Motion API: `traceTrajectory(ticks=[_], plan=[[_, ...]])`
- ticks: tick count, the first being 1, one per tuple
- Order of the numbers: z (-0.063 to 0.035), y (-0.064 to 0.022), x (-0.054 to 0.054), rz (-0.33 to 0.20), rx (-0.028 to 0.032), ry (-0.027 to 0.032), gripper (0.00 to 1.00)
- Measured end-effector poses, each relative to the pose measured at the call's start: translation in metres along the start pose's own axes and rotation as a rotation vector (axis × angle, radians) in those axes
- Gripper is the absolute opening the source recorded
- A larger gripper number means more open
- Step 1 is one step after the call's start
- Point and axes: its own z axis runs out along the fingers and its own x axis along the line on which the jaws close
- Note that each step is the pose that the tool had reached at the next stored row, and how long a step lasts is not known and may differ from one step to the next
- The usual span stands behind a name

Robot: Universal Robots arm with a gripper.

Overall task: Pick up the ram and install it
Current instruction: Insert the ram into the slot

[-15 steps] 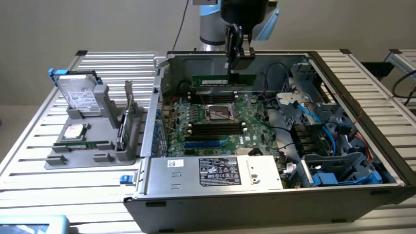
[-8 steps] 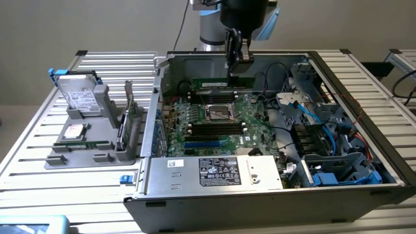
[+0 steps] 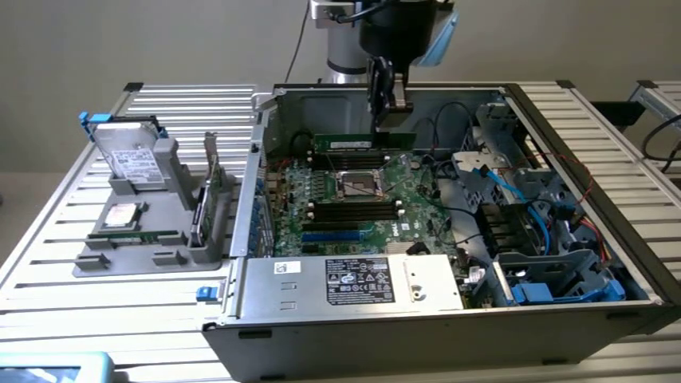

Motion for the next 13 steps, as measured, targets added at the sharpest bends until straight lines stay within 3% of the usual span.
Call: traceTrajectory(ticks=[5, 13], plan=[[0.0062, -0.0002, -0.002, 0.000, 0.0003, 0.0037, 0.13], [0.0117, -0.0007, -0.012, 0.001, 0.0068, 0.0179, 0.13]])
